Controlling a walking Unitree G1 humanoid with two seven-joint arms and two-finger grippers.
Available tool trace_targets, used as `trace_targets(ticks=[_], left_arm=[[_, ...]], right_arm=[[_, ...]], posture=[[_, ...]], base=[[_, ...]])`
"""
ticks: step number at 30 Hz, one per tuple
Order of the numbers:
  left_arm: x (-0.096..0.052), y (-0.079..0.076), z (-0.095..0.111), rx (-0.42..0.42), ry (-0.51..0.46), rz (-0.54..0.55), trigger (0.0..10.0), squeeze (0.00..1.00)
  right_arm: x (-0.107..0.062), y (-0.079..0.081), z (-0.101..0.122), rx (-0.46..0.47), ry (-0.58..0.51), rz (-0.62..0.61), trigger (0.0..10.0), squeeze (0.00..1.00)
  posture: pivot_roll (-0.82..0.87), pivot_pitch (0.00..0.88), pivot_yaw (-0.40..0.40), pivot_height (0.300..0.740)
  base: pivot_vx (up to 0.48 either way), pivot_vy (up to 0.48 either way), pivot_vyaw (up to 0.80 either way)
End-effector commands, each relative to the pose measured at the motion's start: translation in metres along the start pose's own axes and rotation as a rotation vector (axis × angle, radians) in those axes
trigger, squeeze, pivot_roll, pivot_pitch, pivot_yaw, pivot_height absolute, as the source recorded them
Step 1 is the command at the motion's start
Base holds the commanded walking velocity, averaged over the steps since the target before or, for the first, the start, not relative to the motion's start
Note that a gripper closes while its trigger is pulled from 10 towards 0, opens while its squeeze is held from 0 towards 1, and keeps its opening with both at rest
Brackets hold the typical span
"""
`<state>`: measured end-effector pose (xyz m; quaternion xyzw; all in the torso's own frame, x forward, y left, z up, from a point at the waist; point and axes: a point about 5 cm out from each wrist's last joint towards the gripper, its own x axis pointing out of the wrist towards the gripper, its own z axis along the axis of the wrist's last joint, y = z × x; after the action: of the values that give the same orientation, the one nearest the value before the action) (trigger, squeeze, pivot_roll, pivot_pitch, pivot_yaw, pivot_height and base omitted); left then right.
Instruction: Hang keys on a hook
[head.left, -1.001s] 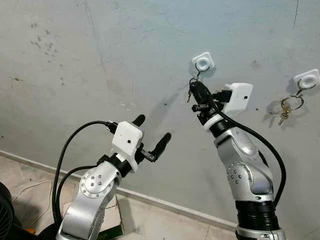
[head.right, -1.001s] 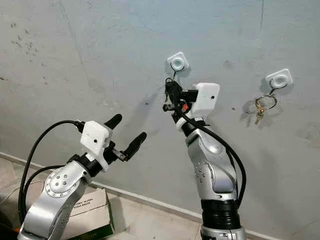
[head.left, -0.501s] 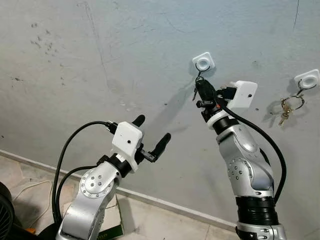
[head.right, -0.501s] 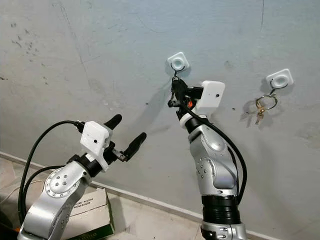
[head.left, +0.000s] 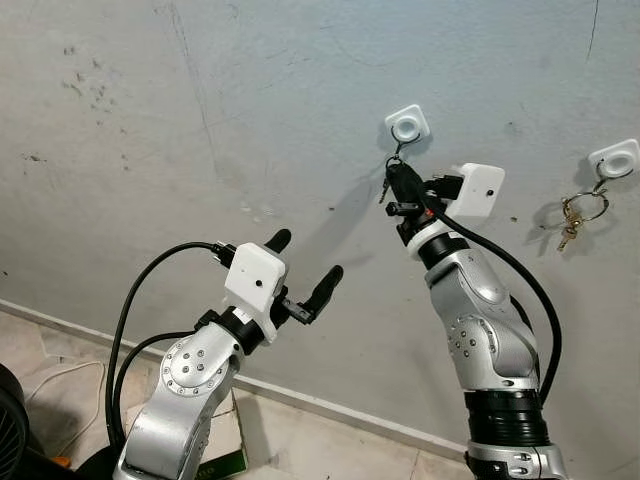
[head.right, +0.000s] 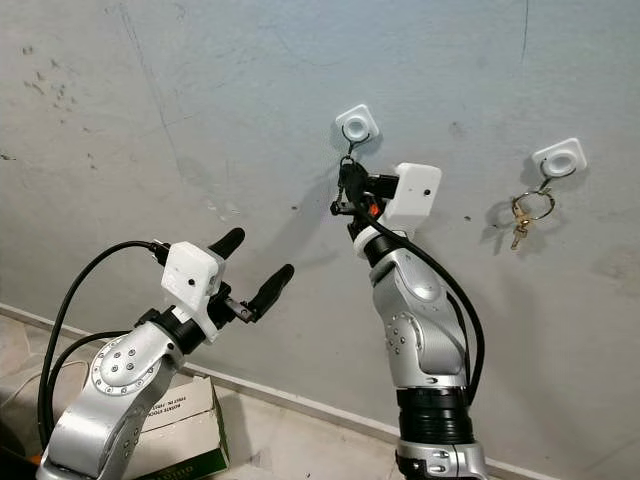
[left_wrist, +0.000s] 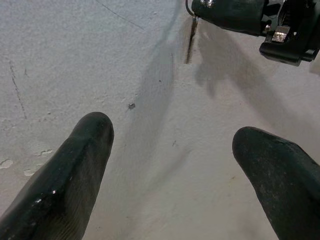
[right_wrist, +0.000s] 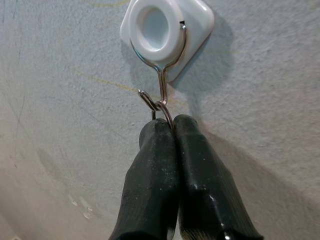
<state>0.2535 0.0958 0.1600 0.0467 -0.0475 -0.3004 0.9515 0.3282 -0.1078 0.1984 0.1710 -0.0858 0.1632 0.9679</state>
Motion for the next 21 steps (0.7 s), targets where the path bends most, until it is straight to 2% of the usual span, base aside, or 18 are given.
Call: trace_targets(ticks=[1, 4, 6, 9, 10, 14, 21], left_arm=[[0.001, 0.0, 0.002, 0.014, -0.01, 0.002, 10.0, 0.0], [0.001, 0.0, 0.002, 0.015, -0.01, 0.003, 10.0, 0.0], [0.002, 0.0, 0.002, 0.017, -0.009, 0.004, 10.0, 0.0], [0.001, 0.001, 0.001, 0.019, -0.007, 0.013, 10.0, 0.0], [0.001, 0.001, 0.0, 0.018, -0.005, 0.015, 10.0, 0.0], [0.0, 0.001, -0.002, 0.022, 0.0, 0.02, 10.0, 0.0], [-0.002, 0.005, -0.002, 0.039, 0.0, 0.049, 10.0, 0.0]], right_arm=[[-0.002, -0.003, -0.013, 0.015, 0.06, -0.022, 10.0, 1.0], [-0.002, -0.002, -0.013, 0.004, 0.057, -0.017, 10.0, 1.0], [-0.002, -0.003, -0.013, -0.039, 0.06, -0.015, 10.0, 1.0], [-0.003, -0.001, -0.012, -0.173, 0.054, 0.012, 10.0, 1.0], [-0.003, 0.0, -0.012, -0.189, 0.047, 0.014, 10.0, 1.0], [-0.006, 0.0, -0.009, -0.239, 0.022, 0.014, 10.0, 1.0], [-0.013, -0.003, -0.005, -0.274, -0.005, 0.009, 10.0, 1.0]], posture=[[0.09, 0.0, 0.031, 0.74], [0.09, 0.0, 0.029, 0.74], [0.09, 0.0, 0.028, 0.74], [0.09, 0.0, 0.029, 0.74], [0.09, 0.0, 0.029, 0.74], [0.09, 0.0, 0.03, 0.74], [0.09, 0.0, 0.029, 0.74]], base=[[0.0, 0.0, 0.0], [0.0, 0.0, 0.0], [0.0, 0.0, 0.0], [0.0, 0.0, 0.0], [0.0, 0.0, 0.0], [0.0, 0.0, 0.0], [0.0, 0.0, 0.0]])
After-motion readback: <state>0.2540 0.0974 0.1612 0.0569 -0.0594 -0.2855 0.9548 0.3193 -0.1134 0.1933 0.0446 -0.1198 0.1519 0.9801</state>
